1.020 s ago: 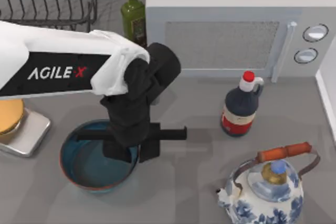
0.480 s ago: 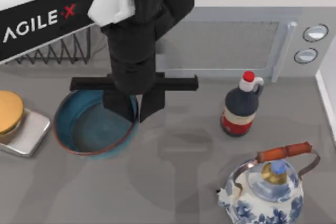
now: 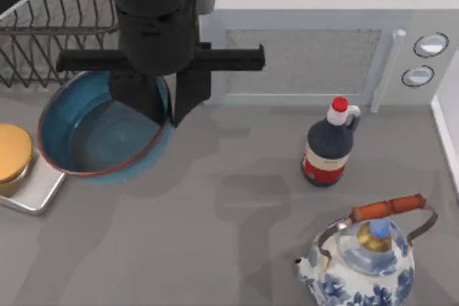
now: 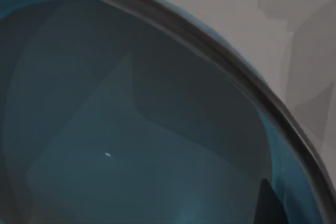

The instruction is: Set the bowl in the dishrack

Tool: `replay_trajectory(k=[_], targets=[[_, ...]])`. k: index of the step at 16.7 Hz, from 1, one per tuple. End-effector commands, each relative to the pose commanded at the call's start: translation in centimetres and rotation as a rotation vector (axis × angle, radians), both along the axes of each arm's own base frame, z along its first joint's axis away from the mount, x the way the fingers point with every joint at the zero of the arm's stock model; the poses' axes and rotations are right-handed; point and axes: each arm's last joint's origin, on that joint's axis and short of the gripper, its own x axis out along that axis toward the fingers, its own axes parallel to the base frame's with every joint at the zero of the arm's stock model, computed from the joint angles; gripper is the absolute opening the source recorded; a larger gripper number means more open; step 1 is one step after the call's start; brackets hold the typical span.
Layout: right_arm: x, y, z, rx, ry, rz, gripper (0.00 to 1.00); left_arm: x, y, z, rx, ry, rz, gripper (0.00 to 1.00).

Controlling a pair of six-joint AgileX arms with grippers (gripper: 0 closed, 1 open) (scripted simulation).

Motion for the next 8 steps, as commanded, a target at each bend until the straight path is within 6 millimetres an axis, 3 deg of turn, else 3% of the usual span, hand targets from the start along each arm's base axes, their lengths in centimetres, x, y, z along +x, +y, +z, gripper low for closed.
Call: replay_trajectory(k=[5, 8], targets=[[0.0, 0.0, 0.0, 0.000, 0.000, 0.000, 1.00, 0.2, 0.3, 0.1, -0.009, -0.008, 0.002, 0.00], [0.0, 0.0, 0.0, 0.000, 0.000, 0.000, 1.00, 0.5, 2.7, 1.3, -0.087, -0.092, 0.015, 0.00]])
